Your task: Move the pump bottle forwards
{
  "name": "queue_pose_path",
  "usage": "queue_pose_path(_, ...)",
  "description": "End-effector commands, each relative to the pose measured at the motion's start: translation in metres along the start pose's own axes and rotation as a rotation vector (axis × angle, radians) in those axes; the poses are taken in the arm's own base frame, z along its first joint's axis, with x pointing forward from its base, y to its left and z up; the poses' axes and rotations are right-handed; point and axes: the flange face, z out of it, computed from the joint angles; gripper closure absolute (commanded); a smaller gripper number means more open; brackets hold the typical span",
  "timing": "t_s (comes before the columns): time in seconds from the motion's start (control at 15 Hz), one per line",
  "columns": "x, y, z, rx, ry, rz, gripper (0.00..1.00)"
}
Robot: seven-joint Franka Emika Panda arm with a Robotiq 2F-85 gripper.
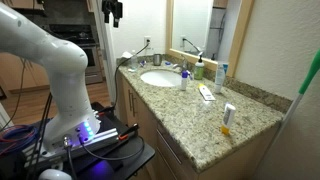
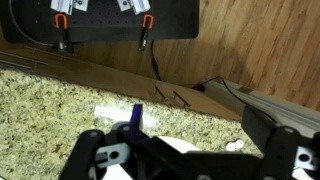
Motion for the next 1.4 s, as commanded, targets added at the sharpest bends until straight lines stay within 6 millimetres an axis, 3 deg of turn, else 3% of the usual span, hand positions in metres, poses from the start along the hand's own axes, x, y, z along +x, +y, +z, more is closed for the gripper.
queue_pose_path(0.0, 0.000, 0.000, -0.001, 0.000, -0.001, 0.000, 0.00)
queue_pose_path(0.13, 0.032, 0.022, -0.007, -0.008, 0.093, 0.081, 0.00)
queue_pose_path(0.27, 0.071, 0.060, -0.028, 0.036, 0.203, 0.177, 0.00)
queue_pose_path(0.47, 0.114, 0.110, -0.056, 0.099, 0.329, 0.331, 0.00)
queue_pose_path(0.53, 0.121, 0.118, -0.071, 0.153, 0.346, 0.372, 0.00)
queue_pose_path(0.6, 0.095, 0.103, -0.050, 0.104, 0.331, 0.301, 0.00)
queue_pose_path(0.8, 0.117, 0.121, -0.068, 0.140, 0.349, 0.355, 0.00)
queue_pose_path(0.93, 0.130, 0.132, -0.042, -0.032, 0.333, 0.371, 0.00)
queue_pose_path(1.07, 0.161, 0.156, -0.012, -0.127, 0.377, 0.401, 0.00)
queue_pose_path(1.33, 0.226, 0.179, 0.026, -0.263, 0.451, 0.561, 0.00)
